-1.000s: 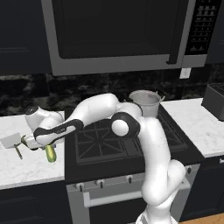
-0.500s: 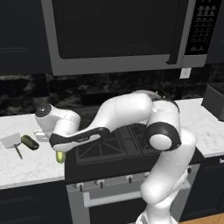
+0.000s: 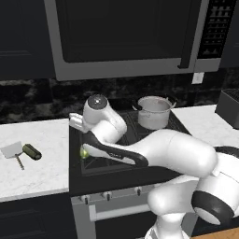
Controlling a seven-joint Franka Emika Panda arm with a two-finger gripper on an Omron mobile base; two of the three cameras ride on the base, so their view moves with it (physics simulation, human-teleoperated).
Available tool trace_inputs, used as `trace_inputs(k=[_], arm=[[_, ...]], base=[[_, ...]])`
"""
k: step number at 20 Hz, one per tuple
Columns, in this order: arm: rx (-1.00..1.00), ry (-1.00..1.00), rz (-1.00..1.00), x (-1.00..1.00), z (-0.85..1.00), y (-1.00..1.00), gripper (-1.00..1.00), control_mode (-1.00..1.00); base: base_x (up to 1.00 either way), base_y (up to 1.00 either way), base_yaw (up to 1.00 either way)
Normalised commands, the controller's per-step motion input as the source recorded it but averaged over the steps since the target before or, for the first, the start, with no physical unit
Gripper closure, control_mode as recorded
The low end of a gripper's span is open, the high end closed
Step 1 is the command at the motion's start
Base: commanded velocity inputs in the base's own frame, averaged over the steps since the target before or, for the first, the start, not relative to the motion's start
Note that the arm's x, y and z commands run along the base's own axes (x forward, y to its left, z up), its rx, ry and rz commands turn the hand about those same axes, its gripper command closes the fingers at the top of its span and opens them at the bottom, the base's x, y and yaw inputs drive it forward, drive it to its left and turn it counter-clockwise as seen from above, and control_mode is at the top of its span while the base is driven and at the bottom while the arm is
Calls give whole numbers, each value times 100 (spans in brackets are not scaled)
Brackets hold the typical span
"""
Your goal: Put the corn and cucumber in the pot. Retrieve the spatula and lightly stir the vegetables in the pot.
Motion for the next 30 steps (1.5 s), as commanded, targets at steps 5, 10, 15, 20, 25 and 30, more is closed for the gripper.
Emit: trace_inputs(k=[5, 10, 15, 20, 25, 30], arm=[[34, -3, -23, 0, 49, -100, 100, -100], [33, -10, -23, -4, 26, -100, 100, -100], [32, -9, -24, -1, 17, -100, 100, -100], [33, -6, -20, 20, 7, -100, 100, -100], [31, -7, -19, 30, 5, -100, 100, -100], [28, -4, -21, 39, 14, -100, 100, -100]], base=[[0, 0, 0], [0, 0, 0], [0, 0, 0], [0, 0, 0], [0, 0, 0], [0, 0, 0]])
